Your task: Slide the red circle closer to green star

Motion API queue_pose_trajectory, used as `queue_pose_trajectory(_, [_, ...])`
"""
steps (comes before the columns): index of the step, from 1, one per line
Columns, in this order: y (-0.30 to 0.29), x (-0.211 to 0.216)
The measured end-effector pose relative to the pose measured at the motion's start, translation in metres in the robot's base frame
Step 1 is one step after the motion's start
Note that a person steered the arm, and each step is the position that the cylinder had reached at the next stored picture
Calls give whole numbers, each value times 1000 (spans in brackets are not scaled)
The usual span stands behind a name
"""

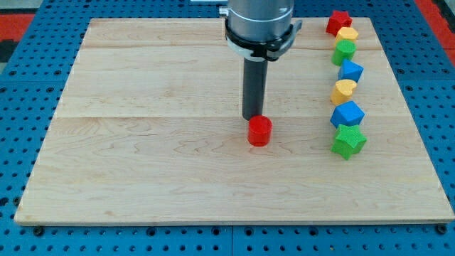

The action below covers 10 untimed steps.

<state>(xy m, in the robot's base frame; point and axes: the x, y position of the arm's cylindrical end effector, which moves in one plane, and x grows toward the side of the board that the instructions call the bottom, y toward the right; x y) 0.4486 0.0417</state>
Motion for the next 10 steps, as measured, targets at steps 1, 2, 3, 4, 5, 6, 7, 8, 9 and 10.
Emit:
queue_pose_trajectory(1, [7,14])
queue_pose_trajectory(2, [7,35])
queue_pose_trajectory(3, [9,61])
queue_pose_trajectory(4, [-4,63])
queue_pose_trajectory(5, [-24,64])
queue_pose_trajectory(6, [-30,74])
queue_pose_trajectory(7, [-30,87])
queue_pose_trajectory(8, [-30,90])
queue_pose_trajectory(9, [-29,90])
queue_pose_trajectory(10, [-15,91])
